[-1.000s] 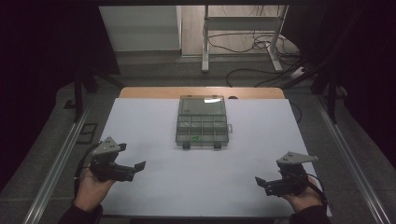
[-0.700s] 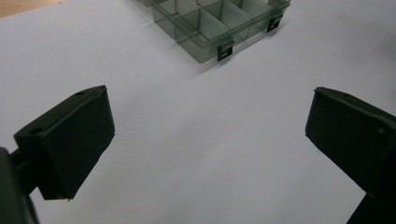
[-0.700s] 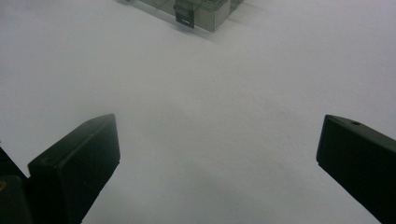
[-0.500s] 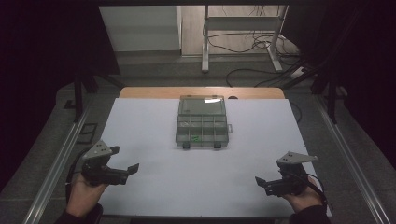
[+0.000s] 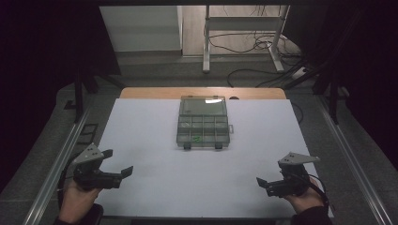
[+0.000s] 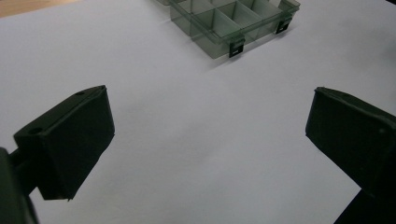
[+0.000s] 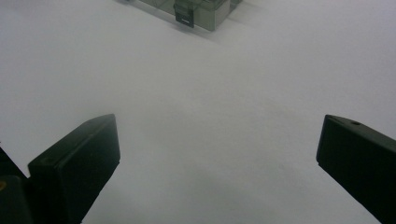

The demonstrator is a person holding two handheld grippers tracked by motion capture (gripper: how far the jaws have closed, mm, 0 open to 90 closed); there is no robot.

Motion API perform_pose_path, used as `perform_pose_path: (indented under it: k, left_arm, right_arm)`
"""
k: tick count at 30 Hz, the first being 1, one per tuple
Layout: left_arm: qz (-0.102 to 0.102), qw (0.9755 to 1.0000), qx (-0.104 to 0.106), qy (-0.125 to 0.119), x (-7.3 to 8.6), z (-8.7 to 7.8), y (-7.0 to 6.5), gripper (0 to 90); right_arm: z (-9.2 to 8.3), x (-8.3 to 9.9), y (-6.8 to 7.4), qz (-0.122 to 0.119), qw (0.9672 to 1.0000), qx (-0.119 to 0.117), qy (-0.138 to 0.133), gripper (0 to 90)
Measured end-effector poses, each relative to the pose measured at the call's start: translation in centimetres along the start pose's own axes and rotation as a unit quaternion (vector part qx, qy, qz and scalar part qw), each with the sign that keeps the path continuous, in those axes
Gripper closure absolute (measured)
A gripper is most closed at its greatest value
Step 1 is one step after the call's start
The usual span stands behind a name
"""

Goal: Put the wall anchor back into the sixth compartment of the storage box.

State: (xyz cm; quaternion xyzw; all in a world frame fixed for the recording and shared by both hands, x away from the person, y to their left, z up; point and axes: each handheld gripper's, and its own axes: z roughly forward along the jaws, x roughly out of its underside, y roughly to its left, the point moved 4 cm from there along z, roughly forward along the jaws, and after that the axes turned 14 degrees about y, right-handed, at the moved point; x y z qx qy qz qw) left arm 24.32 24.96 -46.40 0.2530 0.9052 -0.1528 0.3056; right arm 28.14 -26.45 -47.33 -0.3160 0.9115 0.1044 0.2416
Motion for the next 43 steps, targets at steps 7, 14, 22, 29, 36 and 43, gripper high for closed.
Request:
perform_pose_path:
  k: [7,14,22,29,36,43]
  left_arm:
    - [-0.006,1.0000,-0.005,-0.005,0.7,-0.7,0.3,1.6]
    - [-0.015,0.9998,-0.008,-0.005,1.6,-1.3,0.7,1.6]
    - [-0.017,0.9998,-0.010,0.003,2.5,-1.6,0.9,1.0]
    - [-0.021,0.9994,-0.016,0.021,3.5,-1.8,1.1,0.2]
    - [-0.030,0.9987,-0.027,0.033,4.1,-2.0,1.4,0.0]
    - [-0.030,0.9983,-0.030,0.039,4.0,-1.8,1.3,0.0]
  right_arm:
    - [0.0,0.0,0.0,0.000,1.0000,0.000,0.000,0.0]
    - [0.0,0.0,0.0,0.000,1.0000,0.001,0.001,0.0]
    - [0.0,0.0,0.0,0.001,1.0000,0.001,0.002,0.0]
    - [0.0,0.0,0.0,0.002,1.0000,0.000,0.003,0.0]
    - [0.0,0.0,0.0,0.001,1.0000,0.001,0.004,0.0]
    - [0.1,0.0,0.0,0.001,1.0000,0.001,0.005,0.0]
